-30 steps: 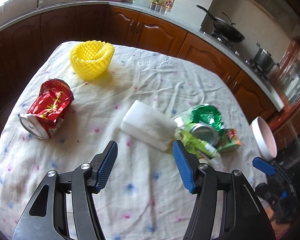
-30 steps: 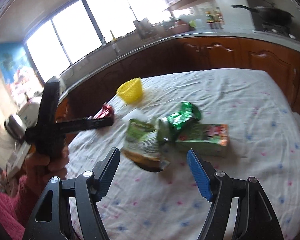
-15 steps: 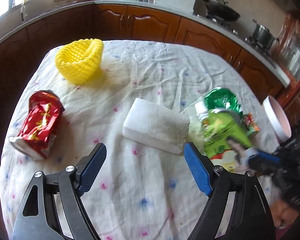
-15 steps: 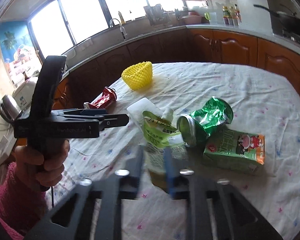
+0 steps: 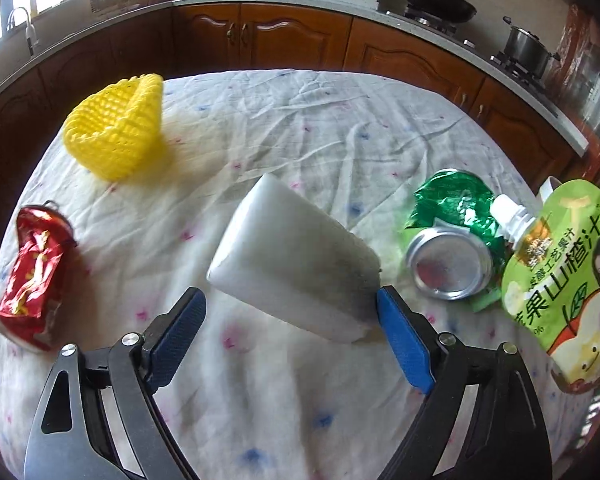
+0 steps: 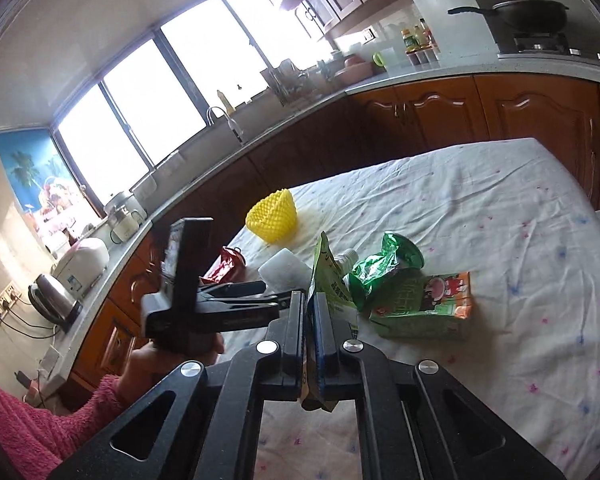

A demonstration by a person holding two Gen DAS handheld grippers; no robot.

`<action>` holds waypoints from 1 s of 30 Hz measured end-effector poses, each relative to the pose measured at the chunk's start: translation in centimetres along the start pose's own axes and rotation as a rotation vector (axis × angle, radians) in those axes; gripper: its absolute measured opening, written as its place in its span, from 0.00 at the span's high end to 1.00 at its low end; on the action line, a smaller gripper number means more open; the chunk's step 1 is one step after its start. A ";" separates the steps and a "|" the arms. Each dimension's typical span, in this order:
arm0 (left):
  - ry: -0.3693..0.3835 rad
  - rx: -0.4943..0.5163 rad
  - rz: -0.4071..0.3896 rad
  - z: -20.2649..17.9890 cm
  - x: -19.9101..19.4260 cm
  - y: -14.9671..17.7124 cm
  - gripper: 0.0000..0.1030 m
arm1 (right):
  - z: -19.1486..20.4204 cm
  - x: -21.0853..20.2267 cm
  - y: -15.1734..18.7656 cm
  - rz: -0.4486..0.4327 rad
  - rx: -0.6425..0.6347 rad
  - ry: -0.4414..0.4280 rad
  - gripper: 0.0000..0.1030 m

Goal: Collect trash
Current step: 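Grasp the green drink pouch with the right tool while the left tool grasps the white foam block, then carry the drink pouch and foam block in both tools over the pink bin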

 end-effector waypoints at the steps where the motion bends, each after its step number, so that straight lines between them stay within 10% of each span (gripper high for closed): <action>1: 0.004 0.000 -0.013 -0.2 -0.1 -0.1 0.24 | 0.0 -0.3 0.0 -0.007 0.001 0.000 0.96; 3: 0.038 0.009 -0.023 -0.7 -0.4 -0.3 0.52 | 0.0 -0.7 0.0 -0.016 0.000 0.000 0.96; 7: 0.048 0.004 -0.049 -1.4 -1.3 -0.9 0.65 | -0.4 -1.6 -0.1 -0.035 0.009 0.009 0.96; 30: 0.279 0.095 -0.168 -9.8 -9.8 -1.9 0.68 | -3.7 -10.6 0.0 -0.195 0.049 0.141 0.96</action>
Point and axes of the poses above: each gripper's, at about its wrist camera, not at the fingertips, and x roughly the way its jaws point, z to its left, y to its underside, the point moved 2 cm from there along x, roughly the way its jaws point, and after that the axes turned 14 degrees about -y, right-handed, at the moved point
